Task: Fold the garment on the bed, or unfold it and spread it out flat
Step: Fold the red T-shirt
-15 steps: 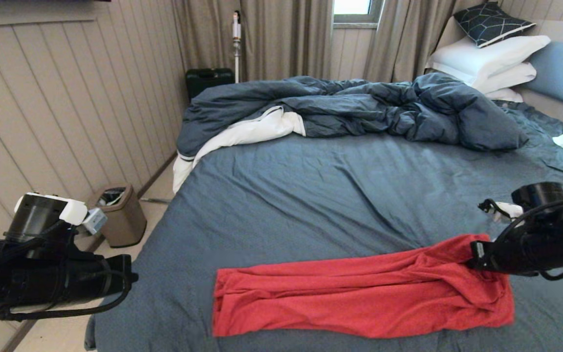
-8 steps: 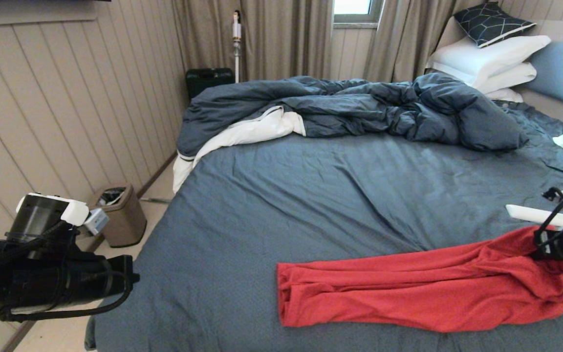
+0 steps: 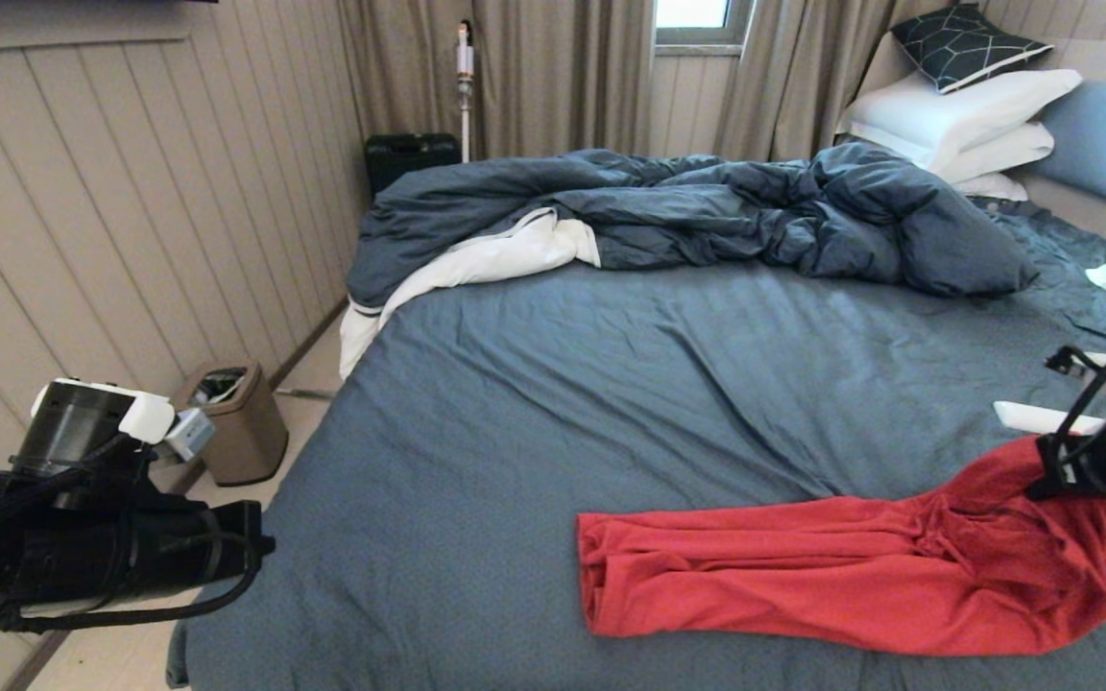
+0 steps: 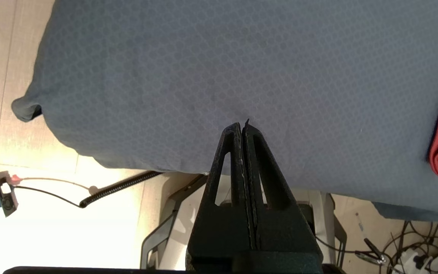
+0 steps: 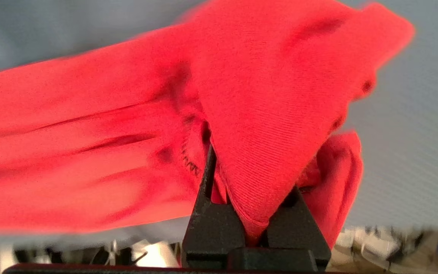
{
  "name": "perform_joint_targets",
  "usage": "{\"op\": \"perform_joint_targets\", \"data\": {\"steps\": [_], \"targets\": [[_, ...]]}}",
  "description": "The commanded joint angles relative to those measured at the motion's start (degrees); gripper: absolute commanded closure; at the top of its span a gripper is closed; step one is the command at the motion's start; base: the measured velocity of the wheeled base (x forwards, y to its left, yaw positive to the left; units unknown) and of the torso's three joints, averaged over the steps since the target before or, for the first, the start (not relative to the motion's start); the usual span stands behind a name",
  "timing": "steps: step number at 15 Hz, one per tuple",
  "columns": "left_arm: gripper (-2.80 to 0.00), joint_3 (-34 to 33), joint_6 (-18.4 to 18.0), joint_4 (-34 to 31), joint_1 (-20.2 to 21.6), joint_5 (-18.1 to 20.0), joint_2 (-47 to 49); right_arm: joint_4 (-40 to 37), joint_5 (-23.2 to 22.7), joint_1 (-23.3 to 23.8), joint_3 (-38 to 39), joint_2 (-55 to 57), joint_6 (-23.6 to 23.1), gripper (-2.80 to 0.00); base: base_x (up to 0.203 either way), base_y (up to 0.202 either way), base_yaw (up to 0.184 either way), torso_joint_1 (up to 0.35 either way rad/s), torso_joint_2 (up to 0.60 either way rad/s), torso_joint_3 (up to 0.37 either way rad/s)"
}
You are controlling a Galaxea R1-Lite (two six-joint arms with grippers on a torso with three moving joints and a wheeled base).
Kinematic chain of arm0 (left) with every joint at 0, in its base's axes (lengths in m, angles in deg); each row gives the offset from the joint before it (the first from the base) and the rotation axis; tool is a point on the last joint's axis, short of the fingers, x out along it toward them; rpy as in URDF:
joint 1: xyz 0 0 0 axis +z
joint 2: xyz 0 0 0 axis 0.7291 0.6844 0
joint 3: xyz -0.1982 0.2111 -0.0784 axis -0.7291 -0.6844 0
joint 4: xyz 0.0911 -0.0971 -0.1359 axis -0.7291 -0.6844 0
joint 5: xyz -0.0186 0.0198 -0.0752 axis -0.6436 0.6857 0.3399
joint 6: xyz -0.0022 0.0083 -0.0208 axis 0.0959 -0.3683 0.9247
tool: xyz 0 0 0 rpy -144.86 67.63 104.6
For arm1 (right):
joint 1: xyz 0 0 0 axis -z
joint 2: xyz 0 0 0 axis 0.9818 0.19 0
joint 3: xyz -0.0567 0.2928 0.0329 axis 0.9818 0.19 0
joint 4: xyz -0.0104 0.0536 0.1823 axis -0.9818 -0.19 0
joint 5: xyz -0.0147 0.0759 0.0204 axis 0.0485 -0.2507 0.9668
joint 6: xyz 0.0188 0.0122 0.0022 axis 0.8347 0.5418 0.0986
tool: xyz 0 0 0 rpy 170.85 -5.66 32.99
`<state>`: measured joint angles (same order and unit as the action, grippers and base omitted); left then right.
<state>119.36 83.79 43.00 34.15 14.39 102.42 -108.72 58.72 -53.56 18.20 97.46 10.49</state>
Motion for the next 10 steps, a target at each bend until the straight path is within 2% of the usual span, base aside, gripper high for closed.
{"op": "perform_joint_targets", "data": {"steps": [1, 5, 7, 10], "targets": [[0.00, -0.09, 0.15, 0.02, 0.01, 0.05, -0.42, -0.52, -0.06, -7.36, 1.02, -3.33, 1.07, 0.00, 0.000, 0.000, 0.000, 0.000, 0.00, 0.000], [0.00, -0.09, 0.06, 0.02, 0.01, -0.03, 0.28, -3.52, 0.89, -26.43, 0.28, -5.34, 7.33, 0.00, 0.000, 0.000, 0.000, 0.000, 0.00, 0.000], [0.00, -0.17, 0.06, 0.02, 0.01, 0.05, 0.02, -4.31, 2.95, -36.04, -0.14, -5.54, 10.24, 0.00, 0.000, 0.000, 0.000, 0.000, 0.00, 0.000], [0.00, -0.17, 0.06, -0.06, 0.10, 1.33, -0.25, -4.83, 5.26, -46.93, -4.05, -3.08, 14.38, 0.00, 0.000, 0.000, 0.000, 0.000, 0.00, 0.000]]}}
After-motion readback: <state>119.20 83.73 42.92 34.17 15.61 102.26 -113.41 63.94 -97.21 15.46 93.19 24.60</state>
